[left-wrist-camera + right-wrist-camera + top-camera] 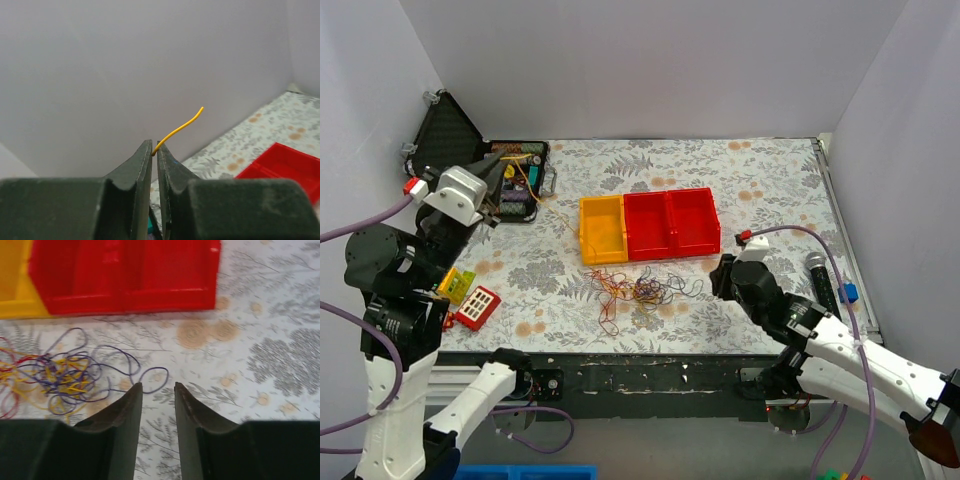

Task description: Untangle the cables

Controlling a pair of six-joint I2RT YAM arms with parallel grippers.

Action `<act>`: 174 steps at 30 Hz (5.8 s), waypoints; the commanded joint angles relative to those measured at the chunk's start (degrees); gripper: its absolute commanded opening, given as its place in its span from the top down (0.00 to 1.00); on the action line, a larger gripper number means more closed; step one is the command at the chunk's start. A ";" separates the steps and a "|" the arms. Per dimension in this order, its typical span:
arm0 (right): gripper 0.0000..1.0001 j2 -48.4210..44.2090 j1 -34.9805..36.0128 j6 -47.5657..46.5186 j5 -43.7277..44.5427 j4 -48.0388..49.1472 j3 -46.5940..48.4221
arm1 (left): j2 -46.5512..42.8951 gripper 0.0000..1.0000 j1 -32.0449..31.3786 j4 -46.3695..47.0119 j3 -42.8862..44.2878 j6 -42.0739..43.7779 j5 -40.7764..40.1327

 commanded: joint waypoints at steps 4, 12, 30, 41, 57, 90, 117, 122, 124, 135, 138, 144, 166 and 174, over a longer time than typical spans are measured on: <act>0.25 2.16 0.32 -13.16 -19.98 23.60 1.06 | 0.18 0.92 0.45 -3.95 -1.87 -2.25 9.81; 0.12 18.40 9.89 -19.21 -25.89 42.59 3.69 | 1.59 0.93 0.45 -3.86 1.03 -0.49 9.80; 0.29 51.82 15.44 -22.31 -22.81 53.60 15.66 | 3.78 0.94 0.45 -4.57 9.20 -0.40 8.93; 0.53 49.72 15.44 -14.84 -24.74 52.36 3.18 | 5.71 1.00 0.45 17.56 12.18 0.65 -9.86; 0.36 42.25 15.97 -8.68 -21.14 49.29 -8.52 | 12.31 1.00 0.45 43.32 16.24 14.70 -20.69; 0.34 30.56 16.06 -10.88 -21.23 42.52 -3.16 | 0.90 1.00 0.45 1.61 -9.75 6.27 10.68; 0.62 34.42 15.97 -11.49 -24.83 43.66 0.27 | 12.91 0.02 -21.51 -18.64 -36.76 22.45 27.13; 0.63 34.16 15.97 -10.88 -25.36 43.57 0.18 | 19.33 0.02 -23.80 -12.85 -39.92 25.18 25.54; 0.63 33.89 15.97 -10.70 -25.27 43.40 -0.08 | 21.09 0.02 -24.07 -10.64 -41.15 26.75 24.58; 0.64 32.84 15.97 -10.35 -25.88 43.48 -0.08 | 23.91 0.61 -24.24 -3.78 -45.02 27.47 25.28; 0.62 32.49 15.97 -10.35 -26.06 43.31 0.09 | 24.88 0.85 -24.51 -2.81 -44.93 26.50 24.05; 0.38 28.89 15.79 -10.44 -24.75 41.03 -0.61 | 23.48 1.00 -24.51 -2.19 -45.64 24.48 19.22; 0.40 25.53 7.71 -7.63 -20.79 34.52 -6.06 | 11.52 1.00 -24.51 -13.87 -37.73 21.92 14.11; 0.67 33.80 7.71 -4.47 -20.53 32.51 -5.97 | 6.16 1.00 -24.42 -20.21 -33.52 22.36 9.29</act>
